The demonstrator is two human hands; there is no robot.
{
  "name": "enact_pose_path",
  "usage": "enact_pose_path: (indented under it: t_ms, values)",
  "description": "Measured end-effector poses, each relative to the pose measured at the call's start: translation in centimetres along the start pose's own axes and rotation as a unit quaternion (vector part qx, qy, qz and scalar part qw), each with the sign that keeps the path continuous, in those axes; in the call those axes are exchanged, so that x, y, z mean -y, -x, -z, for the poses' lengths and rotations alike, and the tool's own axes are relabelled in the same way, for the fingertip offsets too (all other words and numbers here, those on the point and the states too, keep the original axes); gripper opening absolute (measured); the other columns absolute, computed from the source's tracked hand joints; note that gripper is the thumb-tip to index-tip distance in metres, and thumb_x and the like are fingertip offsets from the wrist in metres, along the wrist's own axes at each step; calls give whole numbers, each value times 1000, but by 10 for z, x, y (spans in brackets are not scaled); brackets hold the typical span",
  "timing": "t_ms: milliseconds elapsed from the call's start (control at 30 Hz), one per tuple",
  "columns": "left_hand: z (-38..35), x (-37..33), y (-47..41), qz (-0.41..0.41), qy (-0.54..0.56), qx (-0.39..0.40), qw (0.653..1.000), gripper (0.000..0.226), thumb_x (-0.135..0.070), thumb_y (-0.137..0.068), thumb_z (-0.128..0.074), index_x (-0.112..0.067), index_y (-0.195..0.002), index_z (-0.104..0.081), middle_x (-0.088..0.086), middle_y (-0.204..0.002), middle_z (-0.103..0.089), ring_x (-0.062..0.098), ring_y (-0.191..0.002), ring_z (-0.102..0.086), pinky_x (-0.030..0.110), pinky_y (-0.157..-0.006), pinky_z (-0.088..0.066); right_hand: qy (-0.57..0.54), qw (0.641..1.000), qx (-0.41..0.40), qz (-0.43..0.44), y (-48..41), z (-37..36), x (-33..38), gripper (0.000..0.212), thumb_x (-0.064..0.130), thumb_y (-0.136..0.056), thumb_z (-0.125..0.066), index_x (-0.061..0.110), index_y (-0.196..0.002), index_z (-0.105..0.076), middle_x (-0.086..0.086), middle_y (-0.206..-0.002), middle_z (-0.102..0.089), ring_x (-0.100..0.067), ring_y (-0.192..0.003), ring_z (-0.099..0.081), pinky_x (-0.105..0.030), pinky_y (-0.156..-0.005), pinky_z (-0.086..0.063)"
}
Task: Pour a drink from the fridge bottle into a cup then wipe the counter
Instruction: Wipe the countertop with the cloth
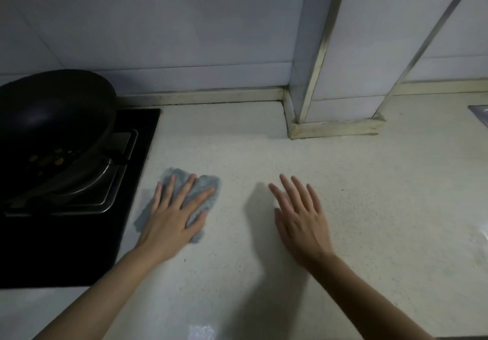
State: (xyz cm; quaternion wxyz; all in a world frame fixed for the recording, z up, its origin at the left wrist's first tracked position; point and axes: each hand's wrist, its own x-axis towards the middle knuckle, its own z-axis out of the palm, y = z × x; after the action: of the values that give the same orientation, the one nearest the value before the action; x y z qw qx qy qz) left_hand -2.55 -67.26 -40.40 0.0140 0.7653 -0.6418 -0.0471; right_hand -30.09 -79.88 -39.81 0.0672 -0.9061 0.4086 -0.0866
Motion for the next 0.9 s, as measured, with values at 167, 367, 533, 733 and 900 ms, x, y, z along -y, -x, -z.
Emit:
enact_pose_path:
  t_ms: [167, 367, 533, 733, 900]
  values:
    - [-3, 9, -50, 94, 23, -16, 995, 64, -68, -91, -2, -49, -153, 1, -6, -165, 10, 30, -151, 15, 48, -122, 5, 5, 999, 24, -25, -49, -6, -17, 58, 47, -98, -13, 27, -153, -13, -3, -161, -6, -21, -148, 1, -43, -121, -2]
    - [1, -38, -104, 153, 64, 3, 986, 58, -60, -99, -6, -46, -153, 9, -5, -164, 18, 29, -149, 21, 44, -120, 15, -33, 999, -2, -36, -50, -12, -22, 57, 44, -99, -22, 26, -152, -15, 3, -160, -15, -15, -148, -5, -38, -121, -5]
    - [-5, -83, -114, 45, 39, 18, 998, 66, -69, -90, 6, -47, -152, 12, -9, -164, 15, 27, -150, 21, 49, -123, 4, -44, 998, -12, -38, -53, -15, -22, 56, 38, -99, -29, 20, -151, -22, 2, -157, -23, -14, -147, -11, -36, -121, -4]
    - [-7, -67, -80, -64, 14, -14, 998, 57, -60, -101, -11, -45, -155, 0, -7, -166, 0, 22, -153, 9, 47, -123, -3, -40, 998, -20, -37, -57, -12, -24, 55, 38, -98, -28, 20, -150, -26, 1, -156, -28, -15, -146, -16, -37, -120, -8]
    - [-11, -24, -52, 18, 15, -53, 998, 58, -51, -103, -20, -37, -157, -7, 2, -166, -8, 27, -153, -3, 48, -123, -9, -46, 998, -19, -39, -55, -10, -21, 55, 38, -99, -24, 20, -151, -24, 3, -157, -25, -14, -146, -13, -36, -120, -7]
